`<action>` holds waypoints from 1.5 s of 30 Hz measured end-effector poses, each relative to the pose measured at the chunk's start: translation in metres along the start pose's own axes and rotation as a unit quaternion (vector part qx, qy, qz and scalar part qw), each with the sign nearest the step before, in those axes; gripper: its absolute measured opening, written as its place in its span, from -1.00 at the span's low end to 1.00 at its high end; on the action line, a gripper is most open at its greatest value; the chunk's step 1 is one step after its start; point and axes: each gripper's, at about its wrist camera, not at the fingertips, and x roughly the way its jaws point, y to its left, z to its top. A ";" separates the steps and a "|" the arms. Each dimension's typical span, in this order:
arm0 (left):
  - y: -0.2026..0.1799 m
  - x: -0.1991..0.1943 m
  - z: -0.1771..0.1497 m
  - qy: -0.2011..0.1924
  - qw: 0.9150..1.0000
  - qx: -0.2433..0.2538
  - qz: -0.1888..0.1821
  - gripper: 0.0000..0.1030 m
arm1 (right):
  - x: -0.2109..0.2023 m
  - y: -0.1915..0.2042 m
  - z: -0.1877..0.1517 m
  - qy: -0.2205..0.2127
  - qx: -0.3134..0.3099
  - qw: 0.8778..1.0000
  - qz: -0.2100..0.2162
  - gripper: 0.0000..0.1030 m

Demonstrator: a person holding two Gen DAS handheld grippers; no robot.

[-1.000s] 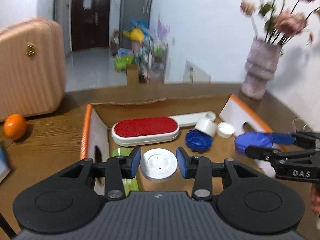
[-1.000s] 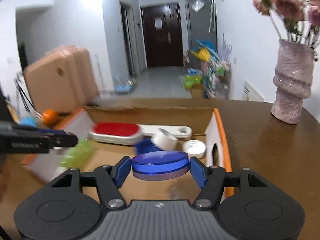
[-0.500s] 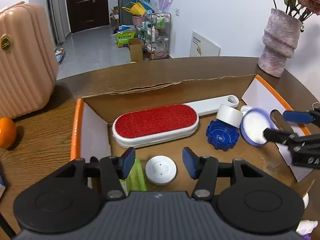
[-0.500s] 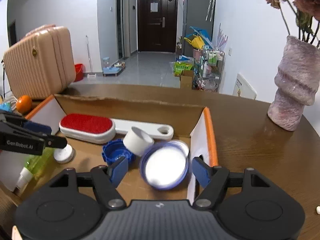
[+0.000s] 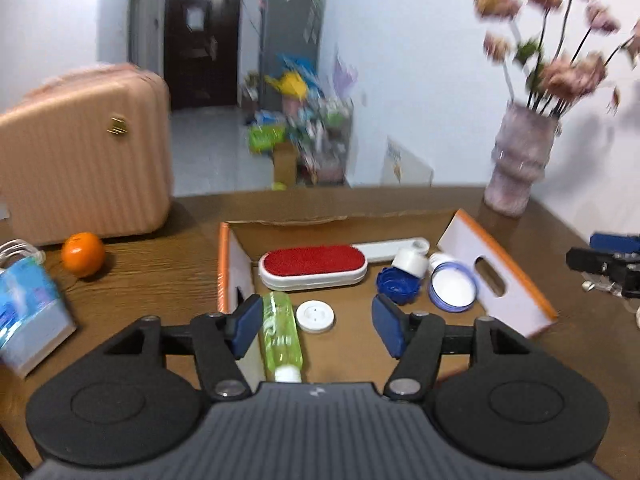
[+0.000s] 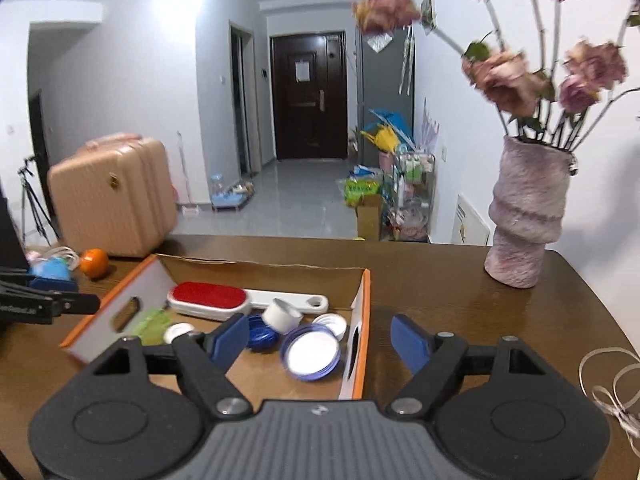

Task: Organize rigid objects
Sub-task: 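Withdraw both grippers from the box back over the table, then grasp the translucent white plastic container with both grippers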

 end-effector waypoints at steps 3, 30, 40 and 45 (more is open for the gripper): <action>-0.009 -0.046 -0.027 -0.036 0.999 -0.012 0.000 0.28 | -0.039 0.007 -0.018 -0.022 0.003 1.000 0.015 0.53; -0.094 -0.219 -0.246 -0.094 0.995 0.007 0.011 0.58 | -0.218 0.068 -0.230 -0.079 -0.001 0.995 0.053 0.64; -0.100 -0.183 -0.233 -0.074 0.997 0.007 0.001 0.34 | -0.184 0.052 -0.224 -0.034 0.044 0.995 0.081 0.12; -0.093 -0.140 -0.200 -0.064 0.998 -0.004 -0.011 0.01 | -0.145 0.048 -0.211 -0.005 0.076 0.994 0.085 -0.13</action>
